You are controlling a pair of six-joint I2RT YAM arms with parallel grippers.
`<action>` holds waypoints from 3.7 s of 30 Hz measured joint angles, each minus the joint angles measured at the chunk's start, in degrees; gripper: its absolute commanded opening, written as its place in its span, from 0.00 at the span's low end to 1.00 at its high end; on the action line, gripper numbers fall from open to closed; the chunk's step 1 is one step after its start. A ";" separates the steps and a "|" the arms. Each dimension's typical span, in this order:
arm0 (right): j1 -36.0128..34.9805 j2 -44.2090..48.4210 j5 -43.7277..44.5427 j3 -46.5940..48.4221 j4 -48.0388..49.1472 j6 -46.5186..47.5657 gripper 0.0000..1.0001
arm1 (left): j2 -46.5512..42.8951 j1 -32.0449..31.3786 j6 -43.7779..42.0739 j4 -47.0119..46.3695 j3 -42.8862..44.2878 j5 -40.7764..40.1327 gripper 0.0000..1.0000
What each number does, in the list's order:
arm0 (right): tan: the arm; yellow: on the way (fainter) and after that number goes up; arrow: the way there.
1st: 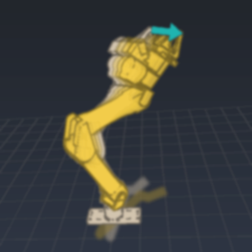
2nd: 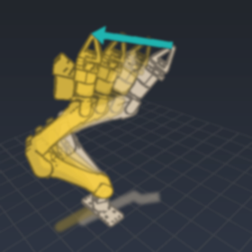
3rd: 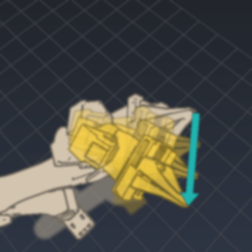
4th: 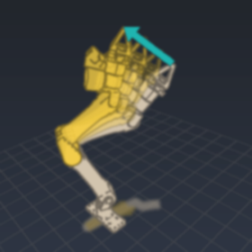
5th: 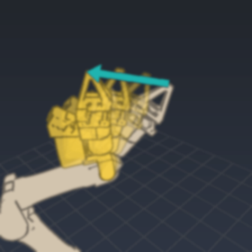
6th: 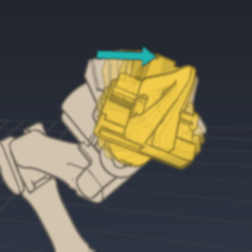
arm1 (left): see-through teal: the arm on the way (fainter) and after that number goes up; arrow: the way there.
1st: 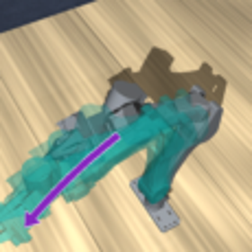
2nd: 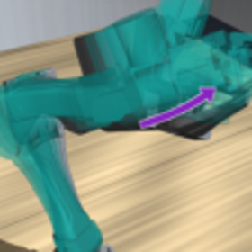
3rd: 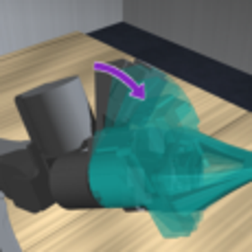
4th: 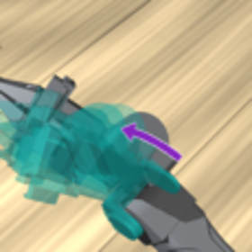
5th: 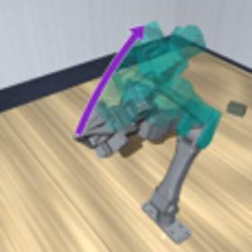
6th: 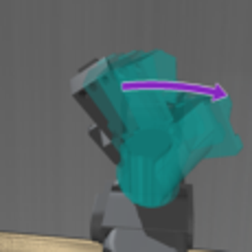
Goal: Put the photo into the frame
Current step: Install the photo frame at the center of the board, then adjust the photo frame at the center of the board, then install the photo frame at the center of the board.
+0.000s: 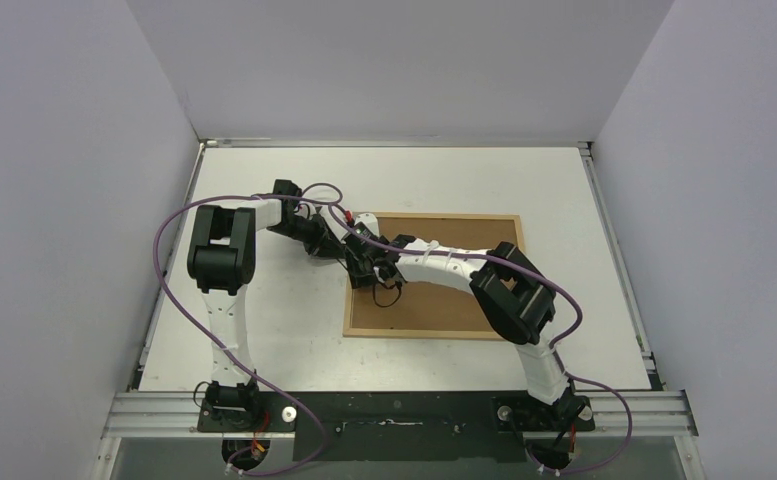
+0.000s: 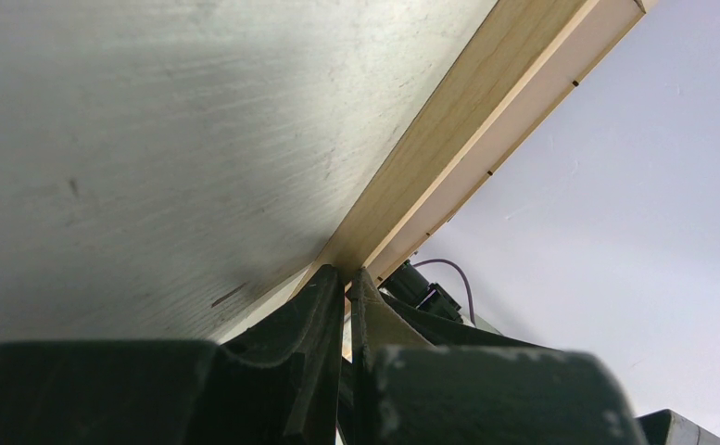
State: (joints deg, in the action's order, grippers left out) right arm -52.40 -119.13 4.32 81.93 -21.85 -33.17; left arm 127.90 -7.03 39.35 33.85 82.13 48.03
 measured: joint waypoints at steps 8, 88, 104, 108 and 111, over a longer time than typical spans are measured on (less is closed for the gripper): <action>-0.09 0.07 0.20 0.00 -0.04 -0.13 0.44 | 0.02 0.00 0.00 0.02 0.02 0.02 0.00; 15.47 6.95 -7.45 -1.01 -11.28 -0.37 0.55 | -6.88 -8.37 8.98 -26.14 -8.90 -5.75 0.23; 14.80 1.11 -9.57 5.86 -11.87 1.75 0.55 | -1.60 -10.21 7.93 -14.29 0.04 -7.17 0.20; 14.80 0.74 -9.53 6.10 -12.13 2.34 0.55 | -1.42 -10.19 7.93 -12.39 0.33 -7.21 0.17; 14.80 0.74 -9.46 6.10 -12.15 2.56 0.54 | -1.29 -10.19 7.91 -11.78 0.61 -7.26 0.16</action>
State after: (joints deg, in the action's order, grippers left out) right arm -37.60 -118.39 -5.15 88.03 -34.00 -30.61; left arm 126.61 -17.21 47.27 22.06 82.74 40.77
